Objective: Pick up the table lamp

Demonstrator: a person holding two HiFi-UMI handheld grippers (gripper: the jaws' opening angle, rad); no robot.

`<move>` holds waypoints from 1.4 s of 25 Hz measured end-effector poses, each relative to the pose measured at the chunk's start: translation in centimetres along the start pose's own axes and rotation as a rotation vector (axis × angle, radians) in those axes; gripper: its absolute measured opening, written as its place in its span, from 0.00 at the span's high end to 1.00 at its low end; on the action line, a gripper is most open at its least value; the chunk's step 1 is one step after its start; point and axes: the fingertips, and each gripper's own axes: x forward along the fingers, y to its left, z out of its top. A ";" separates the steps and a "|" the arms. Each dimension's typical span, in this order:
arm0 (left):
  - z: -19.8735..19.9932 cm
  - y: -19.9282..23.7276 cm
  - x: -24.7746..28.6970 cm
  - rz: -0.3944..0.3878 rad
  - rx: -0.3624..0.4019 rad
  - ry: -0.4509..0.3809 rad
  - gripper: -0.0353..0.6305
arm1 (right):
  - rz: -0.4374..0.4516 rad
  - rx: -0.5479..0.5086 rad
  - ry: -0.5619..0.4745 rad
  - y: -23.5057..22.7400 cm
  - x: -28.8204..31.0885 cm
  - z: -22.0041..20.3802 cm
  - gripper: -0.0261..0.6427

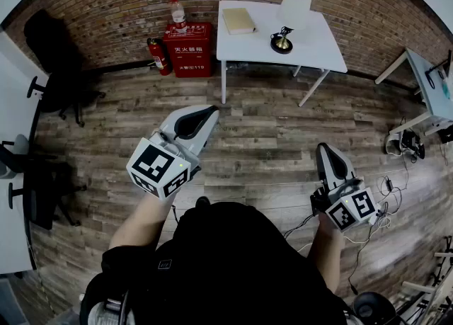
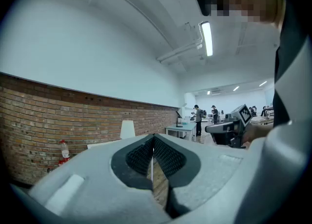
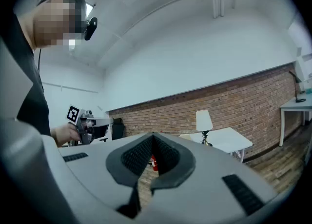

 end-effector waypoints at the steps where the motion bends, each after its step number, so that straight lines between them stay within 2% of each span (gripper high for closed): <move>1: -0.1 -0.1 0.1 0.001 -0.001 0.002 0.94 | 0.002 -0.002 0.000 -0.1 0.0 0.0 0.94; 12: -0.4 -1.9 2.5 0.011 -0.003 0.010 0.94 | 0.026 -0.007 0.004 -2.7 -1.6 -0.2 0.94; 19: -1.3 -3.9 4.5 0.077 0.034 0.045 0.94 | 0.038 0.028 -0.096 -5.6 -4.5 0.8 0.94; 26: -2.7 -6.7 9.4 0.041 0.019 0.075 0.94 | 0.118 0.038 -0.152 -7.6 -5.5 1.5 0.93; 29: -3.6 -6.4 11.6 0.027 0.014 0.086 0.94 | 0.139 0.042 -0.137 -9.0 -4.6 0.6 0.79; 35: -4.3 -2.7 17.9 0.023 -0.014 0.058 0.94 | 0.140 0.116 -0.125 -13.6 -0.7 -0.6 0.80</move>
